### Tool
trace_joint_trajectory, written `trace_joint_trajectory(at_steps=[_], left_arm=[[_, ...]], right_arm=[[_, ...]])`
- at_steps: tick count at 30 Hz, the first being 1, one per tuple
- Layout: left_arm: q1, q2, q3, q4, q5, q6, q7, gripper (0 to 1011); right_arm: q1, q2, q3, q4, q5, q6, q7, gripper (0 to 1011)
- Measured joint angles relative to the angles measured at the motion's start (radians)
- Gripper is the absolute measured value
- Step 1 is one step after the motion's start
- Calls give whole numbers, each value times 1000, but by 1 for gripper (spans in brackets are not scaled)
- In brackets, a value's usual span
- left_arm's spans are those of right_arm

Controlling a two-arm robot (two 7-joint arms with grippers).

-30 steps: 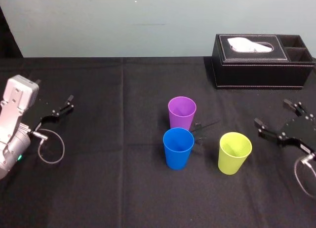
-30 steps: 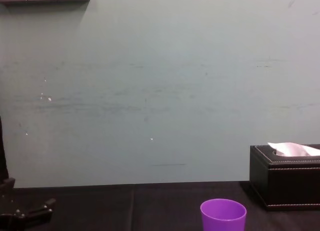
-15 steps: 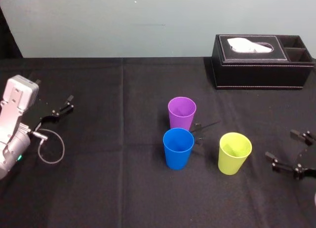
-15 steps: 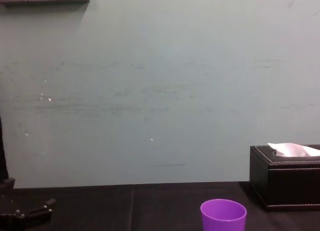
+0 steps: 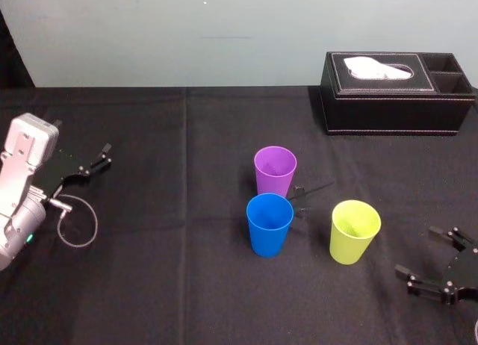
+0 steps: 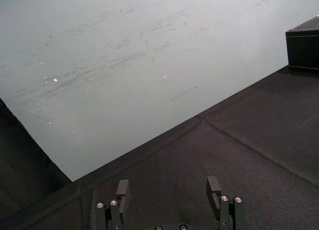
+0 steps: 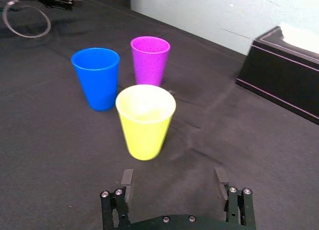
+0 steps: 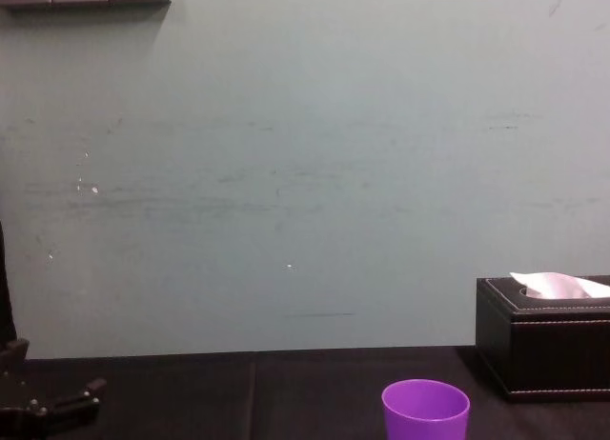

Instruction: Stack the three plastic cups sequentially using one hand.

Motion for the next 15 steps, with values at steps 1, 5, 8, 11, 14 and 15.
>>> trace_joint_trajectory(at_steps=[1, 5, 8, 11, 14, 15], left_arm=[[0, 0, 0, 0, 0, 0, 0, 1011], [0, 0, 0, 0, 0, 0, 0, 1011], [0, 0, 0, 0, 0, 0, 0, 1011], [0, 0, 0, 0, 0, 0, 0, 1012], [0, 0, 0, 0, 0, 0, 0, 1011], [0, 0, 0, 0, 0, 0, 0, 1012]], right_arm=[[0, -1, 0, 0, 0, -1, 5, 1002], [4, -9, -2, 0, -5, -7, 24, 1002], [11, -18, -7, 0, -12, -9, 29, 1000], [28, -39, -18, 6, -21, -11, 39, 1000], [44, -57, -29, 11, -27, -12, 47, 1000], [44, -57, -29, 11, -27, -12, 47, 1000]])
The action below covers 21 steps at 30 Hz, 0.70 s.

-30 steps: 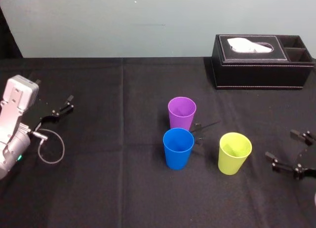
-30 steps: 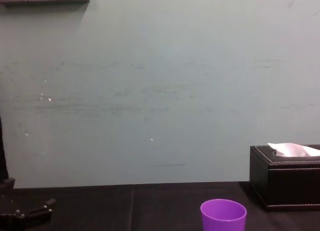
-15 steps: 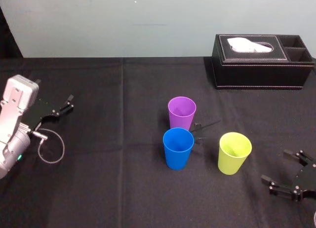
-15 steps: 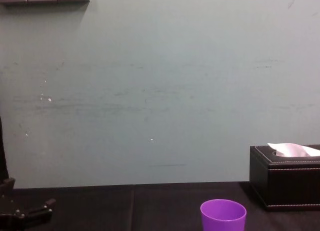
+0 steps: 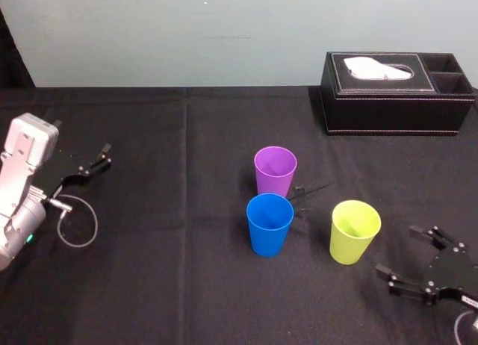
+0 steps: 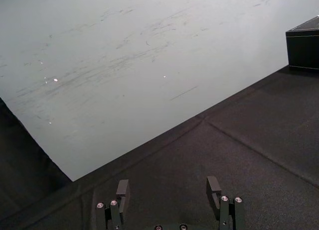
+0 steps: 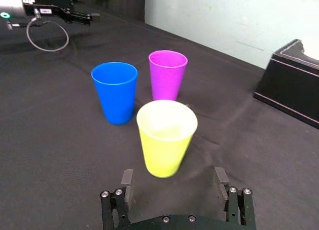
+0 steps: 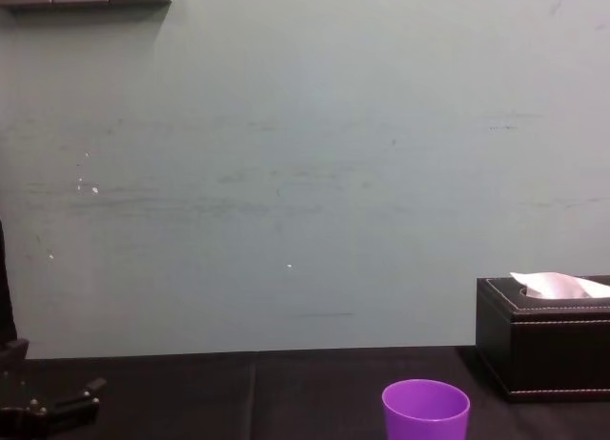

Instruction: Stack the three plastic cups sequentially using one hand.

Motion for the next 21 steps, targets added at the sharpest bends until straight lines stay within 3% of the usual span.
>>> trace_joint_trajectory(at_steps=[8, 21], left_arm=[[0, 0, 0, 0, 0, 0, 0, 1011], [0, 0, 0, 0, 0, 0, 0, 1011]], right_arm=[[48, -71, -45, 26, -34, -6, 9, 1002], [96, -168, -71, 72, -53, -6, 7, 1002]])
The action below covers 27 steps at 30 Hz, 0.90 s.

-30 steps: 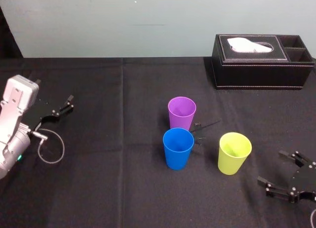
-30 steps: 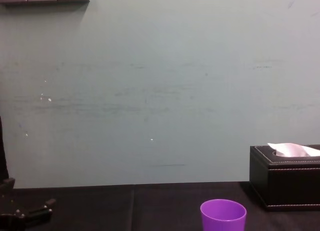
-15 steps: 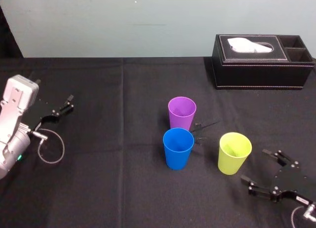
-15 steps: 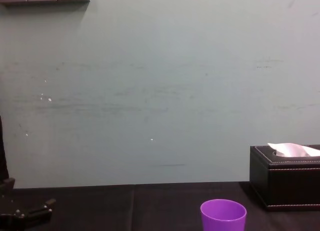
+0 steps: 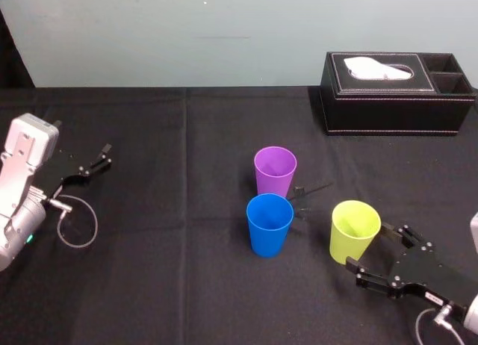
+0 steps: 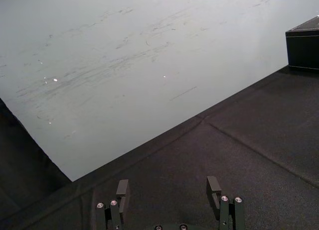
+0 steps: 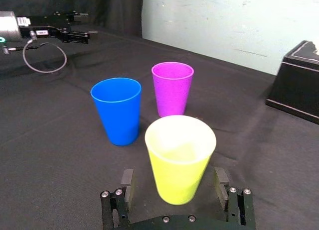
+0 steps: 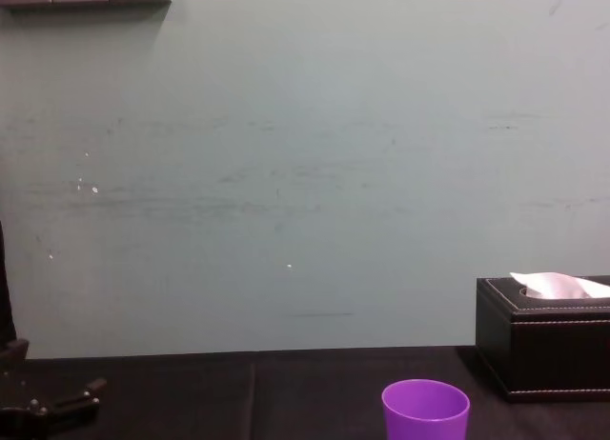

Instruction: Stack the three plastic cups sequentially using one hand.

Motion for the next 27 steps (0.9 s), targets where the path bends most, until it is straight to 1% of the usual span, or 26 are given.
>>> trace_joint_trajectory(at_steps=[3, 7, 18, 23, 27], left_arm=[[0, 0, 0, 0, 0, 0, 0, 1011], [0, 0, 0, 0, 0, 0, 0, 1011], [0, 0, 0, 0, 0, 0, 0, 1011], [0, 0, 0, 0, 0, 0, 0, 1012], [0, 0, 0, 0, 0, 0, 0, 1011]], right_arm=[[11, -16, -8, 11, -8, -3, 8, 1000], [19, -43, -4, 19, -20, -10, 8, 1002], [40, -93, -4, 46, -54, -14, 8, 1002], [47, -107, -3, 54, -63, -16, 8, 1000], [55, -125, 2, 61, -70, -19, 7, 1002]])
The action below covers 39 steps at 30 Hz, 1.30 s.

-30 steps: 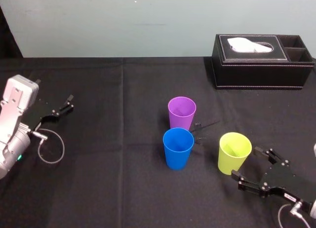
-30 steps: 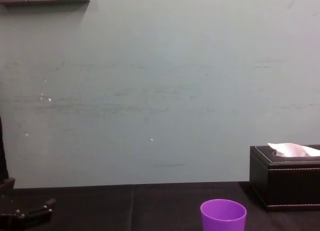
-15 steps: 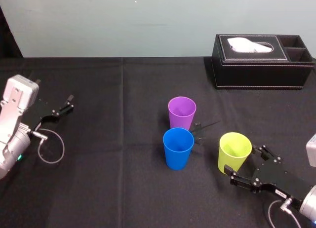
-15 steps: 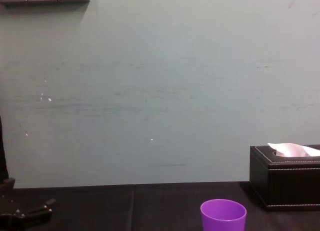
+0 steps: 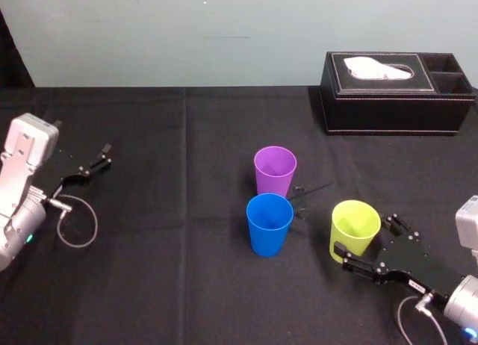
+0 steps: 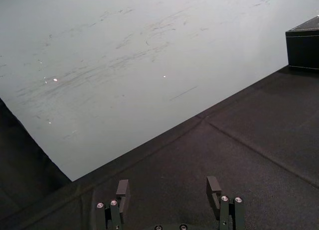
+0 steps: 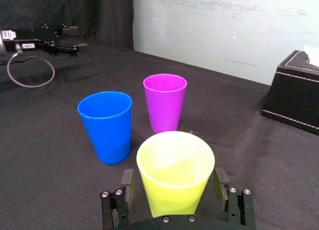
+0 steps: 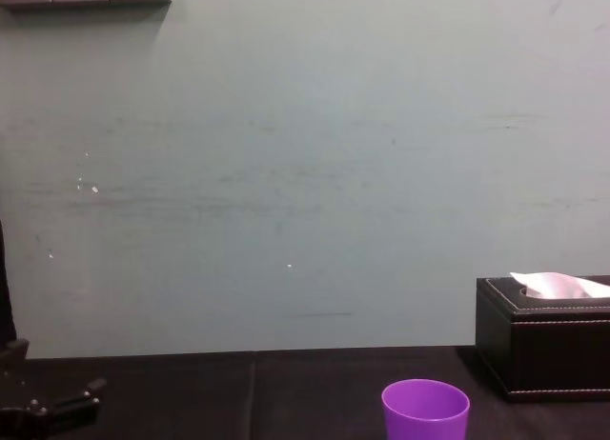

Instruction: Stack the three plastic cups sequentially using one hand.

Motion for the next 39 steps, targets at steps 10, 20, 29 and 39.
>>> trace_joint_trajectory(at_steps=[10, 20, 29, 39], left_arm=[[0, 0, 0, 0, 0, 0, 0, 1011], [0, 0, 0, 0, 0, 0, 0, 1011], [0, 0, 0, 0, 0, 0, 0, 1011], [0, 0, 0, 0, 0, 0, 0, 1011]], right_arm=[[15, -29, 0, 18, -9, 1, -3, 1002], [37, -53, -4, 43, 2, 17, -2, 1002], [34, -51, -3, 41, 2, 17, -2, 1002], [33, -51, -2, 39, 2, 16, -2, 800]])
